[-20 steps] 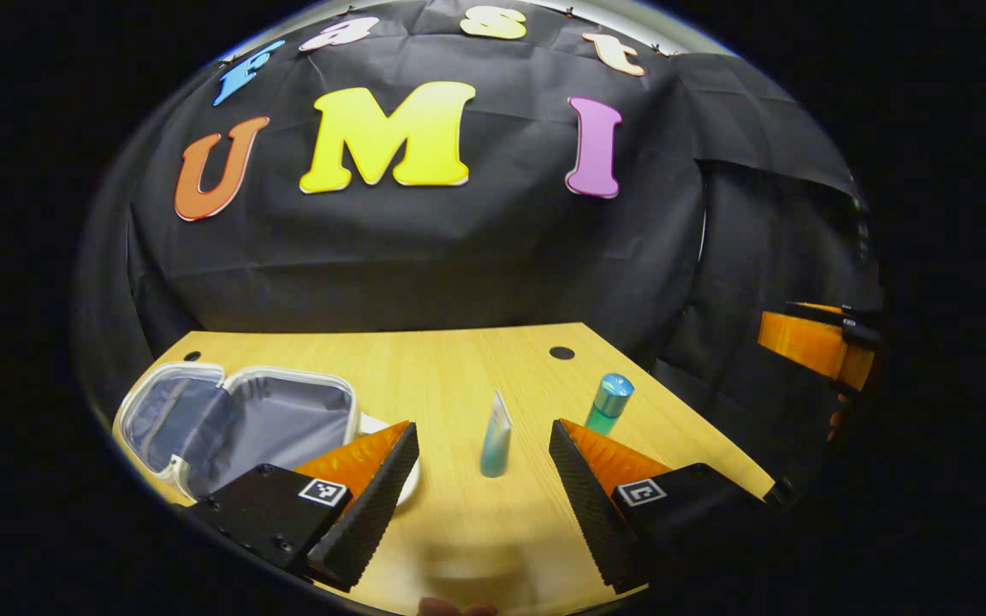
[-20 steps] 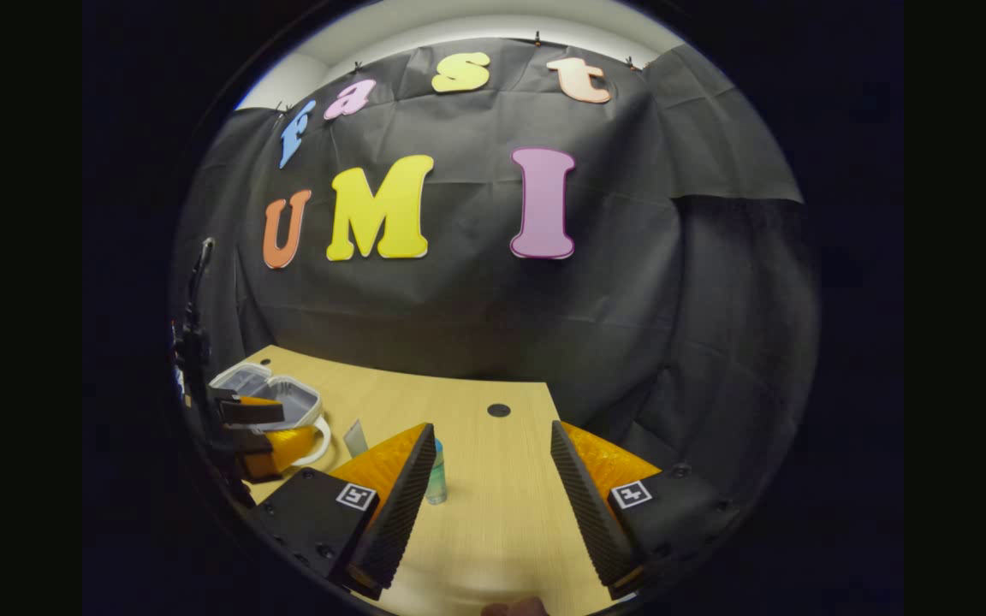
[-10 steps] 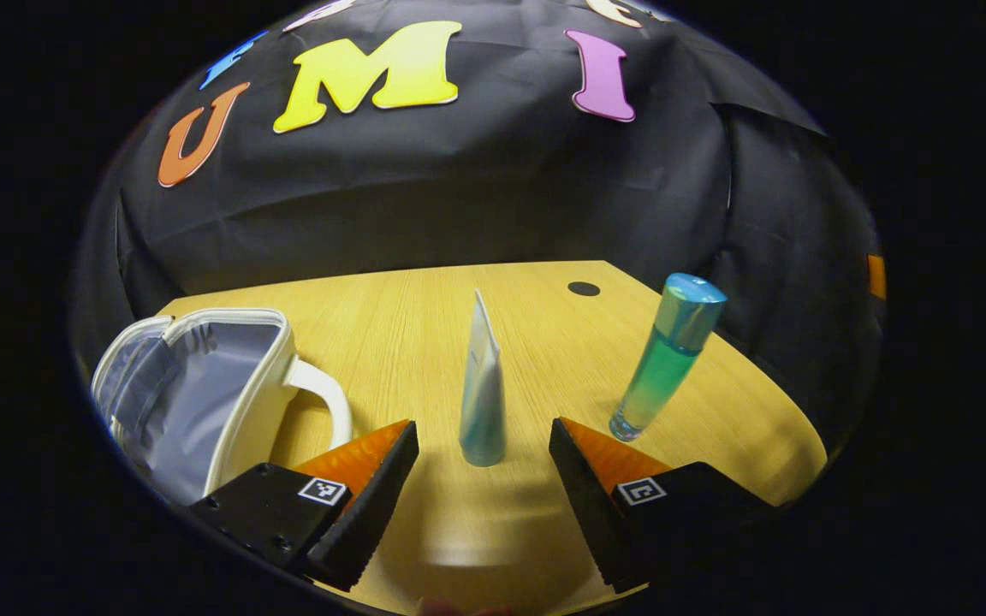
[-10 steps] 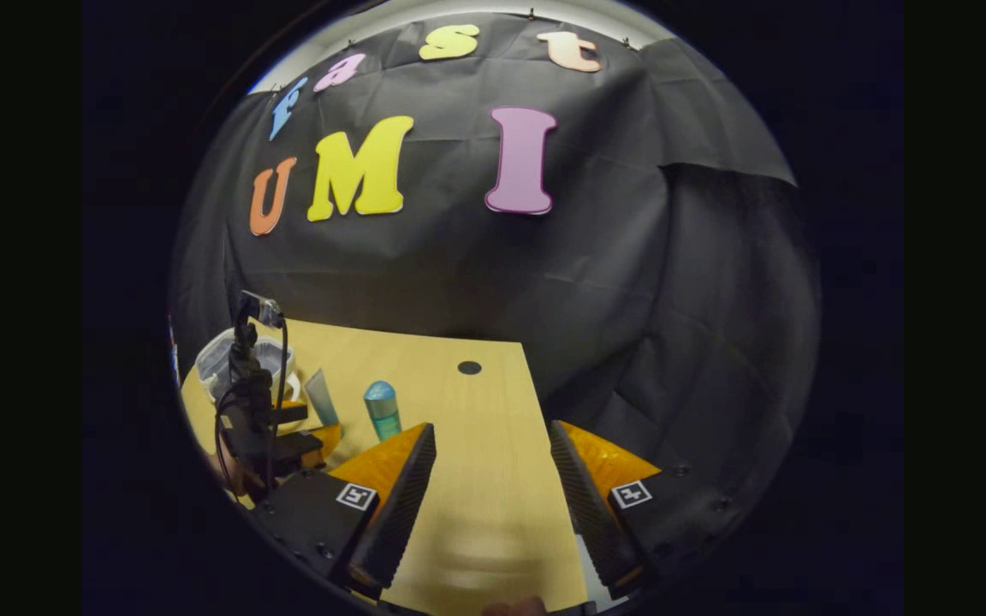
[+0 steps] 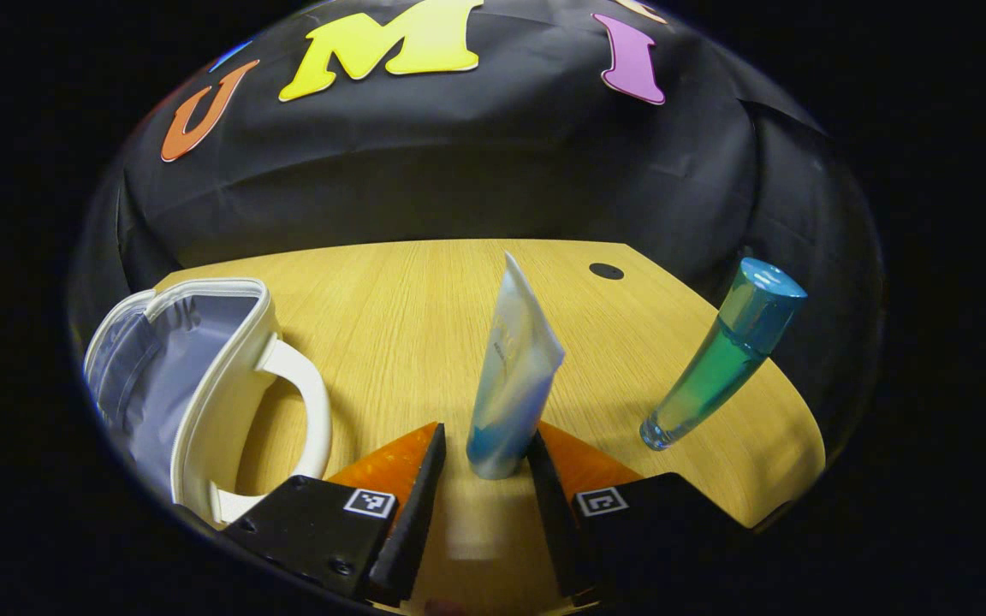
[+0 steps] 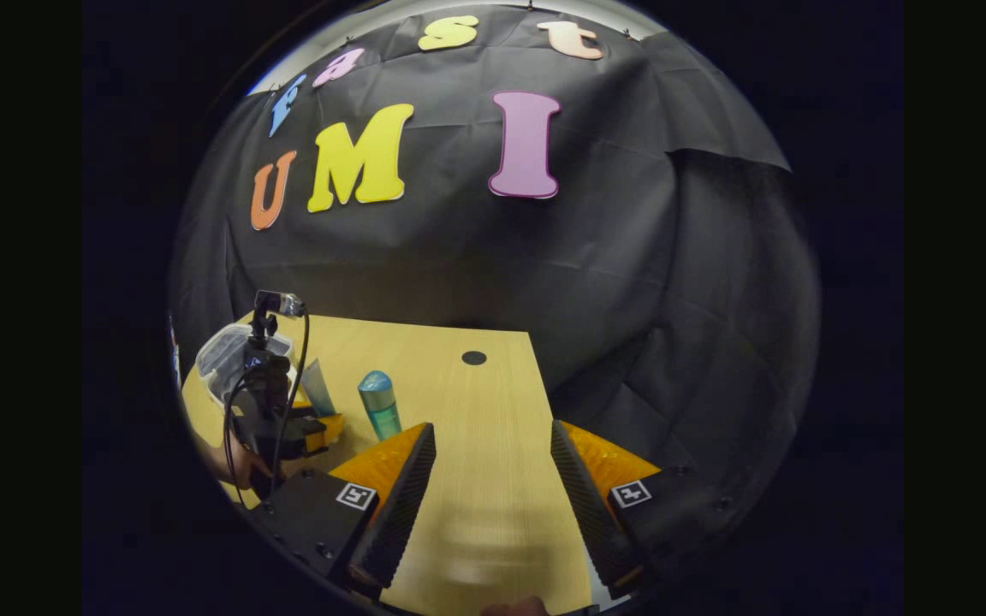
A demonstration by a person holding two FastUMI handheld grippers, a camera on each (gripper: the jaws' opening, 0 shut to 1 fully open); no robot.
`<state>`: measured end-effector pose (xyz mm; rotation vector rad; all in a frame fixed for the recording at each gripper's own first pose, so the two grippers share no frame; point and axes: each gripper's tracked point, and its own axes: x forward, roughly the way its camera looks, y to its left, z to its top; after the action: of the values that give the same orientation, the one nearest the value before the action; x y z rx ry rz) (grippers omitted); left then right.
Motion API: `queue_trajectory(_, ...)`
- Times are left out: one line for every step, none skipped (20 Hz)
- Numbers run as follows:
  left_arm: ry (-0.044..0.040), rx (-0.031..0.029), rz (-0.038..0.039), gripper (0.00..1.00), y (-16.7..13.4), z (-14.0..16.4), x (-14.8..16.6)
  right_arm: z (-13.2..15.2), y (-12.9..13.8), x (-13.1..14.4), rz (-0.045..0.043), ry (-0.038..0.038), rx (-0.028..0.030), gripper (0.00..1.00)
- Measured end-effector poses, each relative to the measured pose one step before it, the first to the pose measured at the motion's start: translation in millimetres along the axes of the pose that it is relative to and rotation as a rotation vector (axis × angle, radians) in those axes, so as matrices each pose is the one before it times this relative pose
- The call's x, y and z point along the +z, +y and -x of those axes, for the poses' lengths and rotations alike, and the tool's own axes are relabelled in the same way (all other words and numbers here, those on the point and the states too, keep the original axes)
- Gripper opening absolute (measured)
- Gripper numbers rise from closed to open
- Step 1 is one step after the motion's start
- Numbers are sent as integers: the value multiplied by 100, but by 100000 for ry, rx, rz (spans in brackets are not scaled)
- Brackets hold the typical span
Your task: First open the suitcase, pack the skin care products into it, and then close the suitcase.
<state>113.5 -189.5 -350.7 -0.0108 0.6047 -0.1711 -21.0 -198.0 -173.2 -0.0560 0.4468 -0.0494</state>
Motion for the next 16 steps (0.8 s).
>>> queue_trajectory(-430, -277, 68, 58, -17, -85, 266, -100, 244, -47, 1092, 288, 908, 80)
queue_trajectory(706, 428, -63, 45, 204, -121, -30, -264, 198, -266, 521, 419, 1216, 81)
queue_trajectory(-20, -482, 381, 43, -121, 140, 34, -249, 435, -318, 115, 987, 1605, 81)
queue_trajectory(504, -1181, 1325, 42, -151, 75, -14, -371, 493, -381, 119, 1236, 1640, 81)
queue_trajectory(1076, -1212, 1302, 41, -218, 93, -77, -416, 634, -558, 67, 2342, 2016, 81)
queue_trajectory(957, -980, 714, 40, -73, 452, 25, -528, 790, -741, -407, 2045, 2267, 81)
queue_trajectory(149, -1165, 254, 39, -89, 474, 258, -244, 598, -273, -719, 1138, 1489, 81)
queue_trajectory(1056, -816, 199, 46, -62, 774, 97, -317, 678, -376, -740, 385, 2074, 81)
queue_trajectory(703, -983, 569, 39, -81, 963, 296, -425, 591, -169, -176, 214, 1389, 81)
queue_trajectory(-3, -1370, -103, 37, -144, 986, 469, -571, 769, -255, 120, -278, 1971, 81)
queue_trajectory(-752, -789, -857, 37, -2, 1057, 573, -787, 686, -133, 432, 74, 1577, 81)
queue_trajectory(-270, -350, -777, 36, 116, 1072, 542, -683, 678, -51, 4, -598, 1633, 81)
queue_trajectory(-363, -436, 80, 35, 142, 1178, 547, -917, 683, 102, -452, -701, 1371, 81)
queue_trajectory(94, 199, 229, 34, 195, 1113, 354, -1375, 756, -20, -575, -582, 1141, 81)
queue_trajectory(-361, 774, 764, 33, 509, 1695, 473, -1561, 653, -194, -756, 578, 982, 81)
queue_trajectory(-657, 792, 1616, 33, 508, 1484, 403, -1609, 752, -482, -785, 1562, 1289, 81)
